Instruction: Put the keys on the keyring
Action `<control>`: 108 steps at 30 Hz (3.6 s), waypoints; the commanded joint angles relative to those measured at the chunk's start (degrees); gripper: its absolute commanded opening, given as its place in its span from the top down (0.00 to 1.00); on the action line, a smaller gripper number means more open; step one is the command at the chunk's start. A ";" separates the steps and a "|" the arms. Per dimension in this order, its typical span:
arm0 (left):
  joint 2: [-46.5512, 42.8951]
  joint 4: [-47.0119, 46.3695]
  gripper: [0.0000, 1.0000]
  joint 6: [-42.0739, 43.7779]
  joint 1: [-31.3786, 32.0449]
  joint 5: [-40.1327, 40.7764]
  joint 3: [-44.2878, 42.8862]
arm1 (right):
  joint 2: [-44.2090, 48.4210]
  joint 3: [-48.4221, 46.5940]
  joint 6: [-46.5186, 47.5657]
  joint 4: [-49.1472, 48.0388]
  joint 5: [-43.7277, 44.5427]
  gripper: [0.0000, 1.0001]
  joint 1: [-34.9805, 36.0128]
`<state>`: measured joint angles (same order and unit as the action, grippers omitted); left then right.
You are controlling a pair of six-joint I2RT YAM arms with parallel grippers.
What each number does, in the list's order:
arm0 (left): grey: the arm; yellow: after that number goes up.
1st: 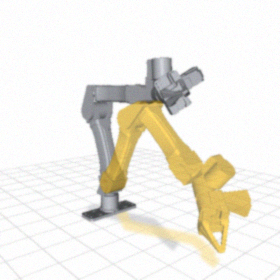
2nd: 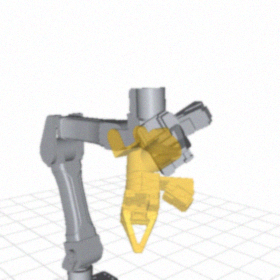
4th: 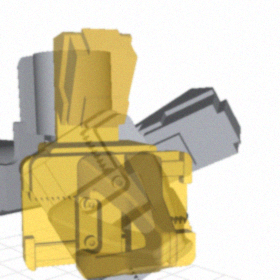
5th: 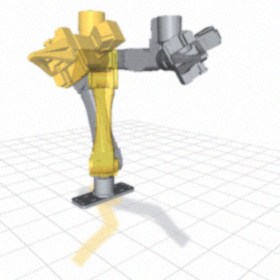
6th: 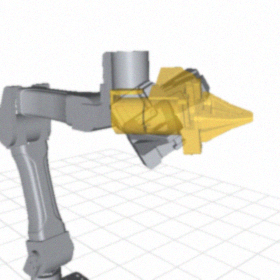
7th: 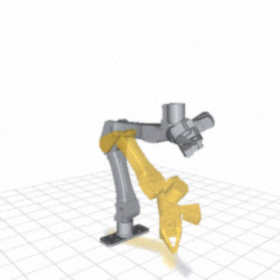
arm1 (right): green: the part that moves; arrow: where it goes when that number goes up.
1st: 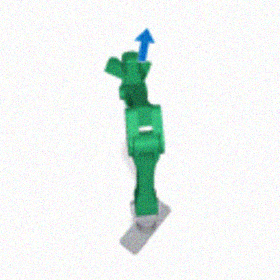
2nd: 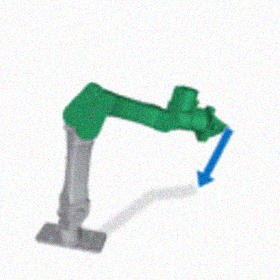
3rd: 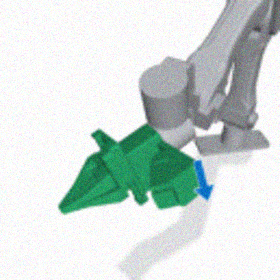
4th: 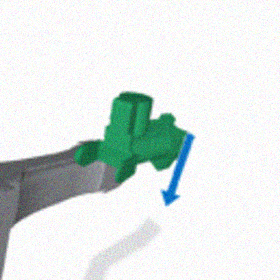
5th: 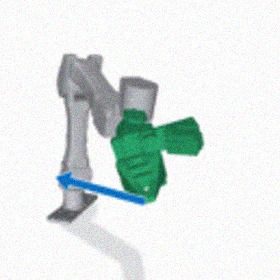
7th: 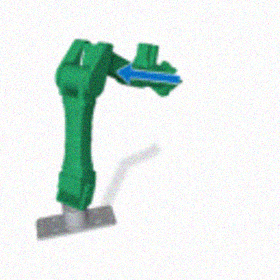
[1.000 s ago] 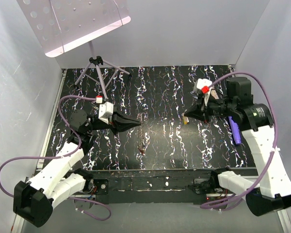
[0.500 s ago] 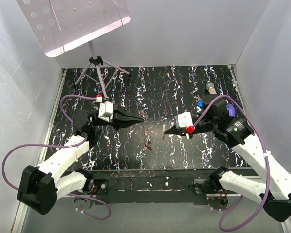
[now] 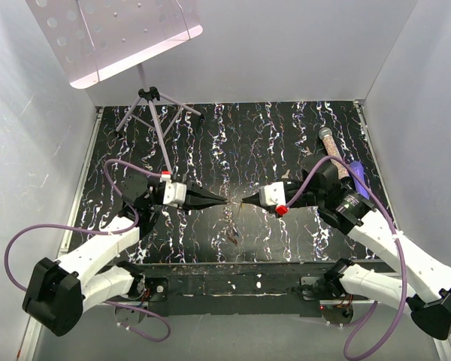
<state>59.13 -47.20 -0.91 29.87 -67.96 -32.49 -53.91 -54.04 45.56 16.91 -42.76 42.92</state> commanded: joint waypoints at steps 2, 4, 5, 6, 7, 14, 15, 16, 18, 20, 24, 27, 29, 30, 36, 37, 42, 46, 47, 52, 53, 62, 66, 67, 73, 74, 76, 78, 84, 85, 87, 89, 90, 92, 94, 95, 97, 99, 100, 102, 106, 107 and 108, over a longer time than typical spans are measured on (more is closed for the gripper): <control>-2.01 6.59 1.00 9.42 1.24 1.87 -0.03 | 1.44 1.74 -2.58 -10.04 0.66 0.99 1.03; -2.18 7.73 1.00 10.48 1.60 2.39 -0.03 | 1.44 2.27 -3.63 -11.10 1.28 0.99 1.47; -2.27 8.17 1.00 11.10 1.77 3.09 -0.03 | 1.53 2.53 -3.98 -11.89 1.63 0.99 1.82; -2.36 8.79 1.00 11.97 2.03 3.54 0.14 | 1.44 2.54 -4.42 -12.24 1.72 0.99 1.91; -2.53 9.23 1.00 12.76 2.30 4.15 0.15 | 1.53 2.62 -4.69 -12.34 1.63 0.99 2.00; -4.29 11.16 1.00 15.93 3.53 9.25 1.20 | 1.44 3.24 -6.36 -13.04 1.10 0.99 2.35; -4.46 11.16 1.00 15.94 3.70 9.51 1.20 | 1.44 3.07 -6.36 -12.78 1.10 0.99 2.35; -4.64 11.08 1.00 16.20 3.71 10.13 1.46 | 1.44 2.98 -6.10 -12.43 1.10 0.99 2.35; -4.99 11.43 1.00 16.46 3.79 10.40 1.38 | 1.44 2.89 -6.10 -11.55 0.93 0.99 2.44; -4.99 11.43 1.00 16.55 3.88 10.57 1.38 | 1.44 2.80 -6.19 -11.55 1.02 0.99 2.43; -4.91 11.34 1.00 16.38 4.14 10.84 1.55 | 1.26 2.80 -6.10 -11.55 1.10 0.99 2.52; -5.17 10.99 1.00 16.03 4.06 10.92 1.47 | 0.83 2.80 -6.01 -11.46 1.54 0.99 2.61; -5.08 10.46 1.00 15.76 4.06 11.10 1.73 | 0.65 2.80 -6.27 -11.89 1.72 0.99 2.61; -4.99 10.20 1.00 15.67 4.15 11.19 1.73 | 0.74 2.80 -6.45 -11.90 1.81 0.99 2.79; -5.08 9.85 1.00 15.67 4.58 11.63 2.08 | 0.21 2.45 -7.33 -12.07 2.16 0.99 2.79; -5.08 9.85 1.00 15.67 4.59 11.80 1.99 | 0.30 2.45 -7.59 -12.16 2.33 0.99 2.79; -5.08 9.32 1.00 15.58 4.85 12.15 2.26 | 0.03 2.54 -8.21 -12.42 2.60 0.99 2.79; -4.99 8.79 1.00 15.24 4.94 12.33 2.52 | -0.14 2.54 -8.21 -12.42 2.42 0.99 2.87; -4.99 8.79 1.00 15.23 4.94 12.42 2.43 | -0.14 2.45 -8.21 -12.34 2.42 0.99 2.96; -5.08 8.53 1.00 15.06 4.94 12.42 2.52 | -0.58 2.36 -8.30 -12.42 2.60 0.99 2.96; -5.08 8.35 1.00 14.97 4.94 12.24 2.52 | -0.67 2.36 -8.30 -12.51 2.68 0.99 3.05; -4.90 8.09 1.00 14.62 5.03 12.07 2.52 | -0.76 2.10 -8.56 -12.42 3.12 0.99 3.05; -5.08 8.53 1.00 15.14 5.03 12.07 2.52 | -0.67 1.92 -8.56 -12.25 3.39 0.99 2.96; -5.08 8.62 1.00 15.06 5.03 12.07 2.52 | -0.67 1.92 -8.56 -12.16 3.56 0.99 2.96; -4.99 8.62 1.00 15.06 5.03 11.80 2.43 | -0.58 1.92 -8.56 -11.90 3.92 0.99 2.96; -4.99 8.62 1.00 15.06 5.03 11.80 2.43 | -0.76 1.92 -8.65 -11.98 3.74 0.99 2.96; -4.99 8.62 1.00 15.06 5.03 11.80 2.43 | -0.84 1.75 -8.73 -12.07 3.56 0.99 2.96; -4.99 8.53 1.00 15.06 5.03 11.80 2.43 | -0.93 1.66 -9.00 -12.25 3.48 0.99 2.96; -4.82 8.44 1.00 14.79 5.03 11.98 2.52 | -1.02 1.39 -9.26 -12.42 2.95 0.99 3.14; -4.90 8.44 1.00 14.71 5.03 11.98 2.43 | -1.20 1.39 -9.44 -12.51 3.04 0.99 3.05; -4.90 8.35 1.00 14.71 5.03 11.98 2.52 | -1.28 1.40 -9.44 -12.60 3.04 0.99 3.05; -4.91 8.35 1.00 14.79 5.03 11.89 2.43 | -1.29 1.39 -9.53 -12.69 3.04 0.99 3.14; -4.82 8.44 1.00 14.62 5.03 11.89 2.43 | -1.20 1.39 -9.61 -12.77 3.04 0.99 3.14; -4.82 8.27 1.00 14.62 5.03 11.80 2.43 | -1.37 1.40 -9.70 -12.95 3.12 0.99 3.23; -4.64 8.09 1.00 14.44 5.03 11.72 2.43 | -1.37 1.48 -9.70 -13.13 3.12 0.99 3.23; -4.73 8.09 1.00 14.36 5.03 11.71 2.43 | -1.29 1.40 -9.70 -13.13 3.04 0.99 3.23; -4.64 8.09 1.00 14.35 5.03 11.71 2.43 | -1.46 1.39 -9.70 -13.21 2.95 0.99 3.23; -4.64 8.09 1.00 14.27 5.11 11.71 2.43 | -1.46 1.31 -9.79 -13.30 2.95 0.99 3.23; -4.55 8.09 1.00 14.27 5.03 11.63 2.43 | -1.46 1.31 -9.88 -13.39 3.04 0.99 3.23; -4.55 8.00 1.00 14.27 5.11 11.54 2.43 | -1.46 1.31 -9.88 -13.48 3.12 0.99 3.23; -4.38 8.09 1.00 14.18 5.20 11.63 2.34 | -1.37 1.22 -10.40 -13.65 2.77 0.99 3.31; -4.38 8.18 1.00 14.27 5.20 11.63 2.34 | -1.37 1.13 -10.67 -13.83 2.77 0.99 3.31; -4.29 8.26 1.00 14.27 5.29 11.54 2.43 | -1.46 1.04 -10.84 -14.00 2.77 0.99 3.40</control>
<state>55.70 -37.32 13.39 34.63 -56.53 -30.35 -55.24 -50.78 35.92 6.00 -39.24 45.87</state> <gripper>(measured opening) 0.018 0.023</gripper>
